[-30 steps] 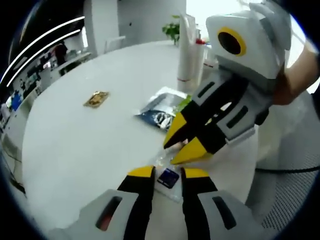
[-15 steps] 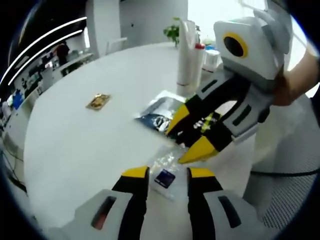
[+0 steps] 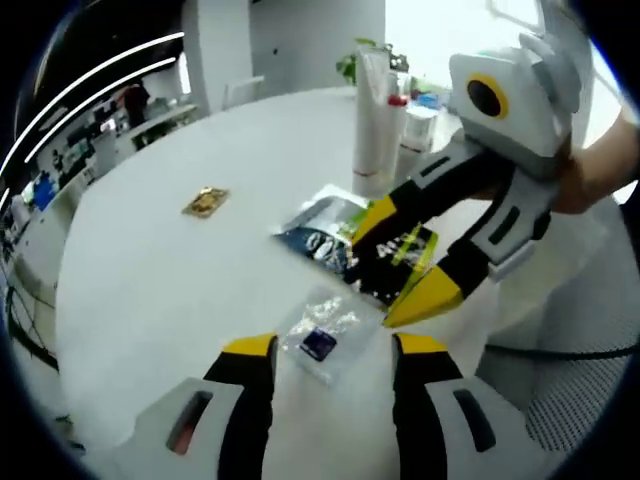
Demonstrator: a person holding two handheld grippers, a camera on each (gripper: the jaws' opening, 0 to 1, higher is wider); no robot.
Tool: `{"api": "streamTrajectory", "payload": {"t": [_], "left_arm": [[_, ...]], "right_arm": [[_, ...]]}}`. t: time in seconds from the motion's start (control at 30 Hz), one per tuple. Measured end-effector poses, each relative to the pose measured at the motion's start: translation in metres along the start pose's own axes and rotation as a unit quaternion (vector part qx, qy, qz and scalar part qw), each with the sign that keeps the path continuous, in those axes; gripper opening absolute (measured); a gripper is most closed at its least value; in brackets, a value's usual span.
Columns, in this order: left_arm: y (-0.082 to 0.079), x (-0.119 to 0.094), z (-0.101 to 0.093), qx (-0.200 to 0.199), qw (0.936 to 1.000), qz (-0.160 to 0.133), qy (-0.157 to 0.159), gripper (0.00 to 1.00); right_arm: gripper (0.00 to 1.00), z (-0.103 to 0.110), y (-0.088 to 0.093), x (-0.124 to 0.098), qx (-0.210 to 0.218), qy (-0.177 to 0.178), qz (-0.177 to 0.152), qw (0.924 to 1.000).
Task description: Arrange the skincare products in the storage area until every visible bottle or jar stands upright without overlapping.
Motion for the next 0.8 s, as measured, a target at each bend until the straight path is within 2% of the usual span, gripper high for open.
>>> {"api": "streamTrajectory", "payload": {"t": [0.27,0.43,0.57,0.8], "left_arm": [[0.004,-0.010,-0.006,-0.033,0.9994,-0.002,-0.004,0.54],[0.006,-0.015,-0.010,-0.047,0.9989,0.003,-0.009,0.63],[0.007,-0.020,-0.012,-0.074,0.9972,-0.002,-0.011,0.66],[0.009,-0.029,-0.014,-0.087,0.9960,0.003,-0.019,0.71]], "right_arm": [[0.47,0.009,0.004,-0.018,0.001,0.003,-0.009,1.0000],[0.51,0.013,0.008,-0.029,-0.004,0.000,-0.015,0.9999],[0.56,0.016,0.008,-0.044,-0.005,0.002,-0.016,0.9999],[0.60,0.012,0.018,-0.072,-0.004,0.008,-0.022,0.9997]]}}
Point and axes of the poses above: the point that each gripper's makers call its tool centre point, and the gripper's own axes: x roughly forward along the fingers, z roughly to its left, y roughly out of its underside, the point moved 6 cm from there along -x, roughly backward along the fingers
